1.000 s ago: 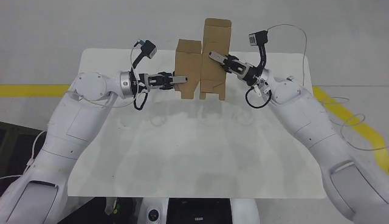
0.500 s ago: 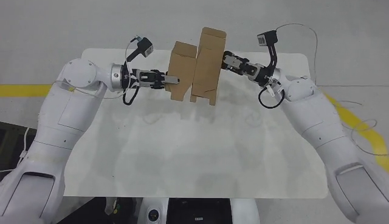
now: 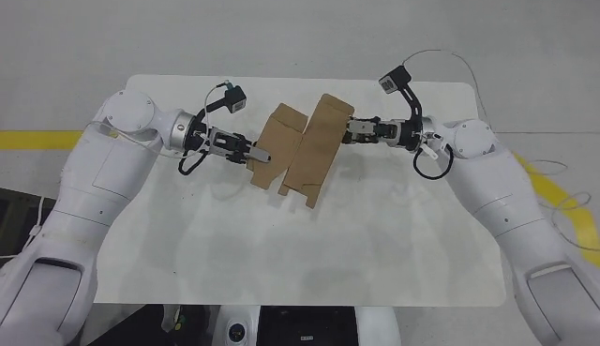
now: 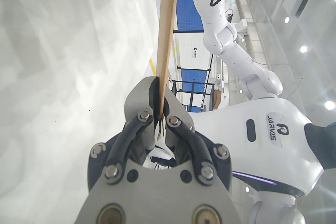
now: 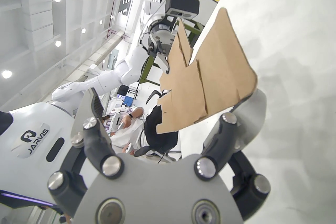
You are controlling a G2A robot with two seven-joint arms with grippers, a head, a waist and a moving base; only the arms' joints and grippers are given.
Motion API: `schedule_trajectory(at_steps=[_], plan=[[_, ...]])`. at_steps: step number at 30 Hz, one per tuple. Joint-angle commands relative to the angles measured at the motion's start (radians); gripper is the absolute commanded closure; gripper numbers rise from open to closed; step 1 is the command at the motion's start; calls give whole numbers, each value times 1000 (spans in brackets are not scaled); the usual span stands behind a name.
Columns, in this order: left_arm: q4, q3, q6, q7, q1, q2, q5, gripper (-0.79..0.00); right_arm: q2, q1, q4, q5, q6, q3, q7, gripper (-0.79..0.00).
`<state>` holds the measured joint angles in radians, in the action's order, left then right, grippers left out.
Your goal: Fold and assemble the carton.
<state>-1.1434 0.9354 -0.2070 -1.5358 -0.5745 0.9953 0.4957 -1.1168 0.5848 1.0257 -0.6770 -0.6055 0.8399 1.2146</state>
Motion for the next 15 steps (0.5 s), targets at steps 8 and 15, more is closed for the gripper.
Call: schedule_trajectory(at_steps=[8, 15], plan=[[-25, -60, -8, 0, 11, -36, 78, 0, 0, 19, 14, -8, 25, -5, 25, -554], [-18, -70, -14, 0, 22, -60, 125, 0, 15, 27, -7, 56, -14, 30, -14, -576]])
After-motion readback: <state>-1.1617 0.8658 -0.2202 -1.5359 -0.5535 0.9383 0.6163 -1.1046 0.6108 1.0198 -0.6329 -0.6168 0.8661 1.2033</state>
